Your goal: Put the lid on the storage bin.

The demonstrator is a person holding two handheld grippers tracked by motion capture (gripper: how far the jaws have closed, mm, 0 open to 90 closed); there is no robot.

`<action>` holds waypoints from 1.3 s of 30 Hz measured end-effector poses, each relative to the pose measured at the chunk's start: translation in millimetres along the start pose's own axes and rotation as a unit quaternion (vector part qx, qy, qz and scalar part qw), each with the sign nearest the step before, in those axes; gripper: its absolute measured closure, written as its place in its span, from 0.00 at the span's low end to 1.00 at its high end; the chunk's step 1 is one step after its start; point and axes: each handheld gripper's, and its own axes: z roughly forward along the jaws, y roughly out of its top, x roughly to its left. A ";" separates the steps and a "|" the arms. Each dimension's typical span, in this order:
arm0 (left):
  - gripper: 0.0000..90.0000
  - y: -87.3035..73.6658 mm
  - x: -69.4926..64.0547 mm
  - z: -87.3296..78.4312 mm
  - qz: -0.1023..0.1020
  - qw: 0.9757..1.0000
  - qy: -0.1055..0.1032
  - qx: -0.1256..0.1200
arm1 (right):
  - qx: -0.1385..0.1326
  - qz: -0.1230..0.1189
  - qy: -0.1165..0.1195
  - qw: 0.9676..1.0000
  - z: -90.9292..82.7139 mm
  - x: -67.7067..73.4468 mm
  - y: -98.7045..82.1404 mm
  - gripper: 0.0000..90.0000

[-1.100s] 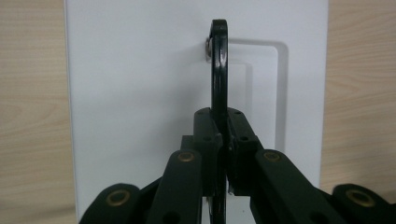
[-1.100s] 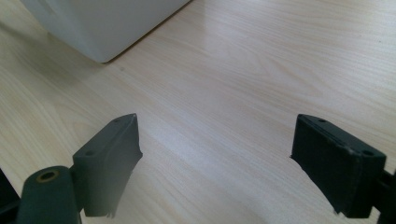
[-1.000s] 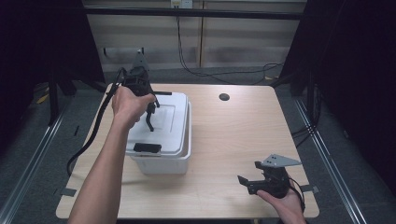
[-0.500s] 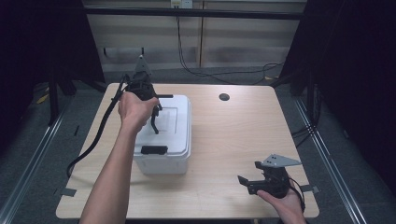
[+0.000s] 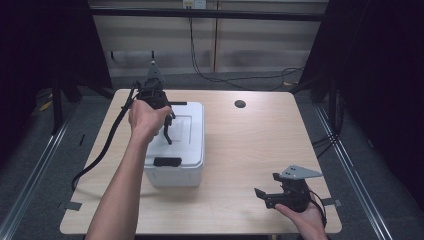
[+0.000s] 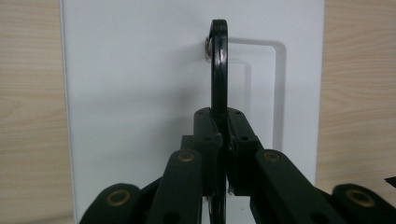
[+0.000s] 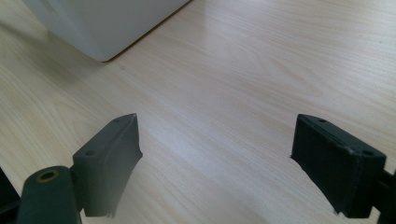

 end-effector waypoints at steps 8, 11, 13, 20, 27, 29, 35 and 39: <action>0.94 0.0 -1.5 5.7 0.003 1.000 0.000 0.007 | 0.000 -0.001 0.000 1.000 0.1 -0.1 0.0 0.16; 0.94 -0.8 -2.1 9.9 -0.003 1.000 0.002 0.005 | 0.000 0.000 0.000 1.000 0.1 -0.2 -0.1 0.16; 0.94 -0.5 -1.9 9.8 0.004 1.000 0.002 0.010 | 0.001 0.000 0.000 1.000 0.2 -0.2 -0.1 0.16; 0.94 -0.6 -1.3 12.3 -0.002 1.000 0.004 0.005 | 0.001 -0.001 0.000 1.000 0.1 0.0 -0.1 0.16; 0.94 -0.5 -1.7 13.1 -0.005 1.000 0.006 0.006 | 0.002 -0.002 -0.001 1.000 0.4 0.2 -0.1 0.16; 0.94 -0.2 -0.2 12.7 -0.006 1.000 0.002 0.009 | 0.002 -0.003 0.000 1.000 0.4 0.3 -0.2 0.16; 0.94 -0.2 4.4 14.6 -0.021 1.000 -0.011 -0.003 | 0.004 -0.003 -0.001 1.000 0.6 0.6 -0.2 0.16; 0.93 -0.4 9.1 14.4 -0.014 1.000 -0.018 -0.001 | 0.004 -0.002 -0.001 1.000 0.9 0.5 -0.1 0.16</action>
